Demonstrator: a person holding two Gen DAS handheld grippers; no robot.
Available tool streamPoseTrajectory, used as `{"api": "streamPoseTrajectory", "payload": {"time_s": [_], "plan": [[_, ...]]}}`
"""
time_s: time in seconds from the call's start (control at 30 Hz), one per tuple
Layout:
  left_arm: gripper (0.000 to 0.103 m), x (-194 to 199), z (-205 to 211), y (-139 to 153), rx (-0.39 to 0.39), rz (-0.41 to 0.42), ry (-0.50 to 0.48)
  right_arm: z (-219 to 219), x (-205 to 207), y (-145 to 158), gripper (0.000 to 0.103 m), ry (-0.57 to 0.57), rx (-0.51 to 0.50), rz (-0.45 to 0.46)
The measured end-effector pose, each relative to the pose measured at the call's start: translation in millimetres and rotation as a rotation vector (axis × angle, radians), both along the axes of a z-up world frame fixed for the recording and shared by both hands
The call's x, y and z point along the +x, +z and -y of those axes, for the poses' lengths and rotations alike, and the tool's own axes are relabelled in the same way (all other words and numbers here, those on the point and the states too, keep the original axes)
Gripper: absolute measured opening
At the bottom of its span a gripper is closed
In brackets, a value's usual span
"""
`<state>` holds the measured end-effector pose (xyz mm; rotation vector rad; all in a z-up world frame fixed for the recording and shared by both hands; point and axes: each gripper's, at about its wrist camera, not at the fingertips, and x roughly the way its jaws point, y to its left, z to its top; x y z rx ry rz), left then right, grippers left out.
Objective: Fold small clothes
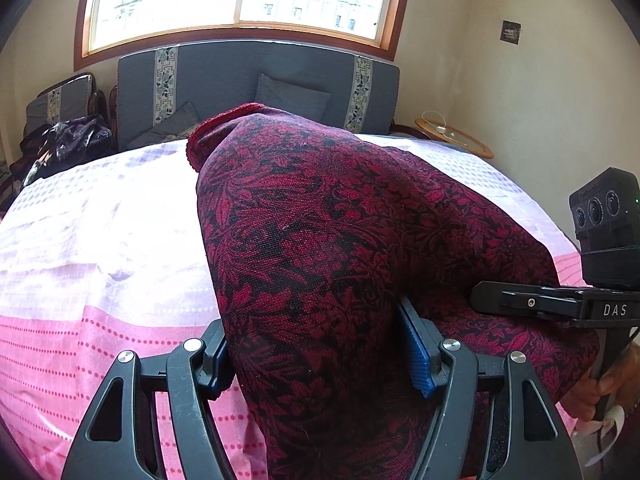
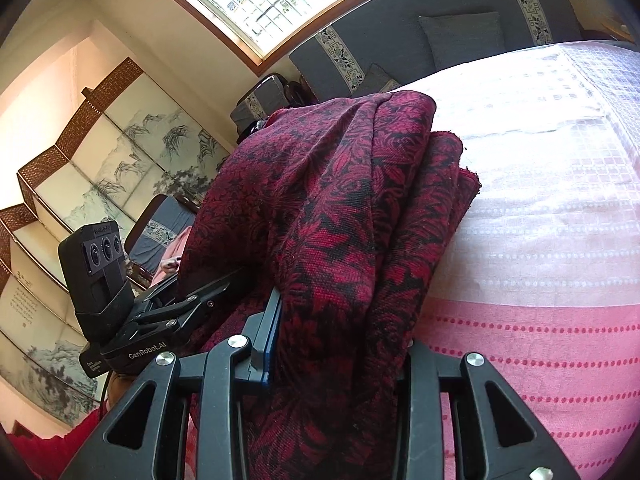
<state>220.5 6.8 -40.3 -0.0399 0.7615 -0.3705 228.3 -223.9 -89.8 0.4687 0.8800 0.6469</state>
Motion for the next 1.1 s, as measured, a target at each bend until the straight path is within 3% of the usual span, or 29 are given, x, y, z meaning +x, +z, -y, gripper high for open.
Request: {"api": "streamPoseTrajectory", "payload": {"time_s": [1.1], "plan": [[0.068,-64,-25,-3,0.012,0.026,-0.015,-28,-63,5,0.031,0.028,-0.016,0.031]]}}
